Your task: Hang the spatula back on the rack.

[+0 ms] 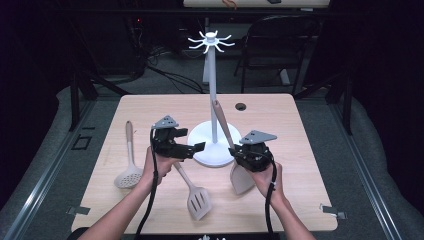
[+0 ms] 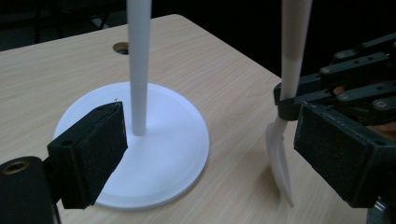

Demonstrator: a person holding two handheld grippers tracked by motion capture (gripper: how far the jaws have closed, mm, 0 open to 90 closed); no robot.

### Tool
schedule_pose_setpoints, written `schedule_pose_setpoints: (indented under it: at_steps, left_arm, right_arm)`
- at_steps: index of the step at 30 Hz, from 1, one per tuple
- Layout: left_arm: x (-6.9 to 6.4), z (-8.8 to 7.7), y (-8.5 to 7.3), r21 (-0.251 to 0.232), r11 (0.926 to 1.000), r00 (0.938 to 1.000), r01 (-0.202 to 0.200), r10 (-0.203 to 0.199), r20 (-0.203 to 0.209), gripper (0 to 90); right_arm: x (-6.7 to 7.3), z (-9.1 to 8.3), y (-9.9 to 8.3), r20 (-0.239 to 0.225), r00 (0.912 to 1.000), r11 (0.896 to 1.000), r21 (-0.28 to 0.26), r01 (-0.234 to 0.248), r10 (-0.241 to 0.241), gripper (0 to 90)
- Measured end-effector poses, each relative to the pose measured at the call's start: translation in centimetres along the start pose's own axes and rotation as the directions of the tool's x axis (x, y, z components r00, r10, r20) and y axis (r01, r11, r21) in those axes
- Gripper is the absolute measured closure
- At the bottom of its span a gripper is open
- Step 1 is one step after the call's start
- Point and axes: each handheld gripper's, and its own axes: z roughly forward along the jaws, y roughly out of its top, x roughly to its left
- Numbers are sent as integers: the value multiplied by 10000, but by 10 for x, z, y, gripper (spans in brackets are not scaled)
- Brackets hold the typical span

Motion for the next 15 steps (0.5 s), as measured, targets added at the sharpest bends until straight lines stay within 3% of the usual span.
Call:
schedule_pose_setpoints:
  at_steps: [6,9,12,15]
  left_arm:
    - [-11,11,9,-135,9998,9984,-120,127,545,169]
    - [-18,17,15,-225,9993,9953,-283,303,916,282]
    - [-21,19,17,-266,9992,9951,-287,311,934,330]
    - [-23,22,19,-446,9989,9925,-144,197,1210,367]
  right_arm:
    - [1,1,0,19,10000,10000,-7,41,-41,786]
    - [3,0,1,4,9999,9999,-83,148,-148,786]
    - [4,0,1,10,9999,9998,-135,125,-125,786]
    - [5,1,1,-27,9999,9998,-154,118,-118,786]
